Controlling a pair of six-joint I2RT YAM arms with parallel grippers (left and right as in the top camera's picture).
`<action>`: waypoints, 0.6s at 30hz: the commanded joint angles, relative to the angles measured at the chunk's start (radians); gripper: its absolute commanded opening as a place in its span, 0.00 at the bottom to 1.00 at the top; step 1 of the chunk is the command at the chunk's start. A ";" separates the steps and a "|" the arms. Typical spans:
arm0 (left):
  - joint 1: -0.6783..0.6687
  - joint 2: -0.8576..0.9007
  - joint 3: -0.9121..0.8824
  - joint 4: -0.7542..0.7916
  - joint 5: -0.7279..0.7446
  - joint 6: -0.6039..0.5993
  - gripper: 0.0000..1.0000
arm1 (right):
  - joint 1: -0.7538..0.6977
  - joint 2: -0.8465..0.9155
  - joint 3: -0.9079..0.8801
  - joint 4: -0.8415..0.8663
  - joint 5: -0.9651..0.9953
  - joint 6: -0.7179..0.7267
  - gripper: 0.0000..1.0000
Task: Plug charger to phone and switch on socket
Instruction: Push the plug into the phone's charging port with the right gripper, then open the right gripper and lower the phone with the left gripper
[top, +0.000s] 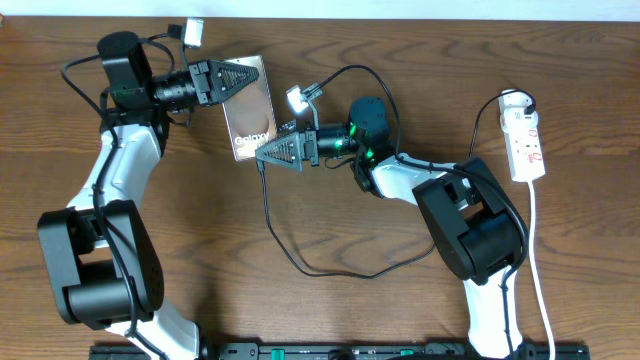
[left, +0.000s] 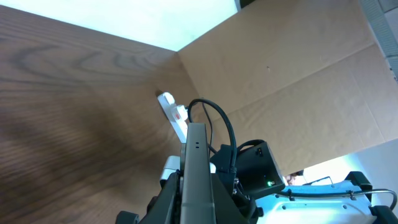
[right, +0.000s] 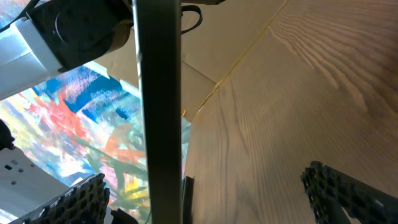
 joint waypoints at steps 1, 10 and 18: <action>0.029 -0.011 0.009 -0.021 0.031 0.024 0.08 | -0.012 -0.001 0.016 0.003 -0.029 0.003 0.99; 0.168 -0.011 0.009 -0.286 0.031 0.194 0.08 | -0.077 -0.001 0.016 -0.004 -0.087 0.021 0.99; 0.230 -0.011 0.009 -0.744 -0.290 0.506 0.07 | -0.087 -0.001 0.015 -0.009 -0.108 0.021 0.99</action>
